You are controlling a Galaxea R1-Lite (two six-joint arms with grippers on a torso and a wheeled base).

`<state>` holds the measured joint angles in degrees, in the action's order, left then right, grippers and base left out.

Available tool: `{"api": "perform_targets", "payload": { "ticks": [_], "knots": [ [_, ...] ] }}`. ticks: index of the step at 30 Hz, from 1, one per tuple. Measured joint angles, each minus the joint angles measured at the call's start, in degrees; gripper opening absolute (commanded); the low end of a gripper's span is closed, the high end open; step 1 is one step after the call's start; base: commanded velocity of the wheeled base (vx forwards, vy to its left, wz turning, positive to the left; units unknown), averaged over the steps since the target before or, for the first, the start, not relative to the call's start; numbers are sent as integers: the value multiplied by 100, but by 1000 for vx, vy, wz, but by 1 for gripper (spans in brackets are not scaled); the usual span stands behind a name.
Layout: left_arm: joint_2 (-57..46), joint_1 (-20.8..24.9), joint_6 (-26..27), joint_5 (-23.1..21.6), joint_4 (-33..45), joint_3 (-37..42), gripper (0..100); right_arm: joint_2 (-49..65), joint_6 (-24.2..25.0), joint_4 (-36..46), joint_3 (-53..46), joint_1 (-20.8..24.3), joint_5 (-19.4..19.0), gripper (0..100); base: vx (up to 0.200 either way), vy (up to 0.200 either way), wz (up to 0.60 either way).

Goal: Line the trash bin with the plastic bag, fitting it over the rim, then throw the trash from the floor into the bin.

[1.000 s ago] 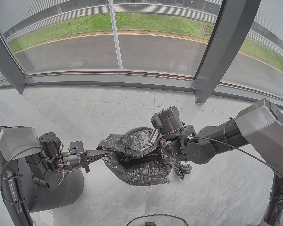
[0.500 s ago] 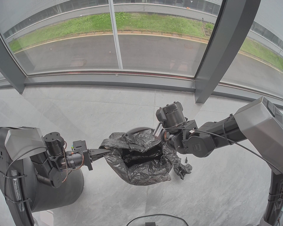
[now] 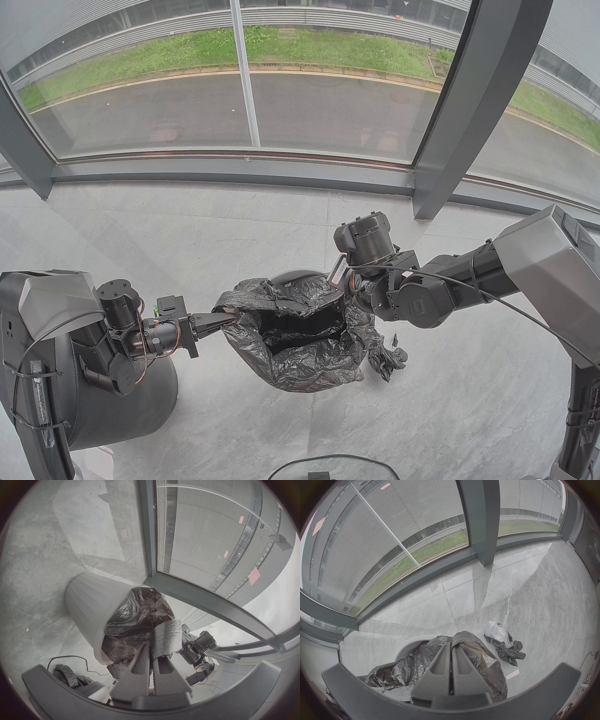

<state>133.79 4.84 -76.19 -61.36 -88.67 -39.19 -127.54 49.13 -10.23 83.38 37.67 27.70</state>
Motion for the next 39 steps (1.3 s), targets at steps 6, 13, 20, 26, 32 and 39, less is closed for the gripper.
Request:
{"api": "perform_targets", "payload": {
  "ticks": [6,13,20,26,32,39],
  "knots": [
    [24,-7,0,7,-4,2,0,-11,-9,5,10,0,5,0,0,0,0],
    [28,-22,7,7,-6,24,0,-13,-5,2,10,1,5,0,0,0,0],
    [33,-27,12,10,-6,26,0,-7,-6,2,13,1,16,100,0,0,0],
    [33,-27,18,10,-6,28,0,33,-6,5,35,-5,49,100,0,0,0],
    [33,-29,18,10,-9,30,0,182,-263,13,33,17,71,100,0,0,0],
    [33,-29,16,10,-6,30,0,507,-2253,29,-32,119,-6,100,0,0,0]
  ]
}}
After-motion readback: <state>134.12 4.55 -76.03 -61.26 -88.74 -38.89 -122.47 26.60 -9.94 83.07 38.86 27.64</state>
